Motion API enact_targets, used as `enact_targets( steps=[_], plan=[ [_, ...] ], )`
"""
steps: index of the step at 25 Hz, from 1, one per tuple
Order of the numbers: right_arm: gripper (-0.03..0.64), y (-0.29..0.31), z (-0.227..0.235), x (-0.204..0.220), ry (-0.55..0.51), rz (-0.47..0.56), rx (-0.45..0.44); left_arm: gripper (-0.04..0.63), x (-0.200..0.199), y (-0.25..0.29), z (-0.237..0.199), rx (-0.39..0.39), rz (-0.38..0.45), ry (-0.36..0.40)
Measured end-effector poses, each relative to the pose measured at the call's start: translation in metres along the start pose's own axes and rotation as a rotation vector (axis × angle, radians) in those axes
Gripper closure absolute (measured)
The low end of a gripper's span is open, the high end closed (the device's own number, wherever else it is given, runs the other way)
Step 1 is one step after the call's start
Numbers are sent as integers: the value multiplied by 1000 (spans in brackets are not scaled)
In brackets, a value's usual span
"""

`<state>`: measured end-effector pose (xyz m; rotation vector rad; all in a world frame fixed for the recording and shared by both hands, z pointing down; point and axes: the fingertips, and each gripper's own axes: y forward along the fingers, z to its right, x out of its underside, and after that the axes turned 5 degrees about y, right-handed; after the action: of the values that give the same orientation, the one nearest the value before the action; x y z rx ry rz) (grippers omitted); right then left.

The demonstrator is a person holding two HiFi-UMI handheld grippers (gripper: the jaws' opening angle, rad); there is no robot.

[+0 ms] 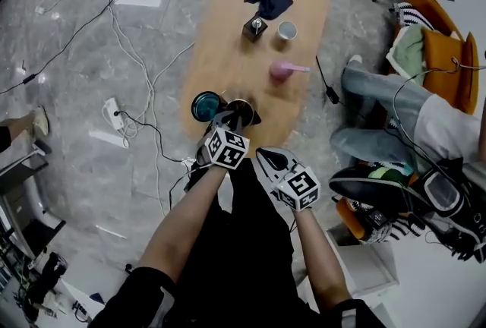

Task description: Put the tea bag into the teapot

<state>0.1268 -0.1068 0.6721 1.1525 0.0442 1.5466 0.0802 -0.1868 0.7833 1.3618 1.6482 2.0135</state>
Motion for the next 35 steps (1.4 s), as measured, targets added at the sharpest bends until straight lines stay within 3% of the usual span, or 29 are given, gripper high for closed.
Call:
enact_targets(
  steps=[18,31,35],
  plan=[
    [612,-4,6,10,13,-1,-9,561,5,10,3,-12,-53,-12],
    [612,-6,15,11,20,11,-17,512,10,5,7,-7,-23,-75],
    [611,-5,13,12,18,10,-24,513,10,1,5,25,7,-156]
  ],
)
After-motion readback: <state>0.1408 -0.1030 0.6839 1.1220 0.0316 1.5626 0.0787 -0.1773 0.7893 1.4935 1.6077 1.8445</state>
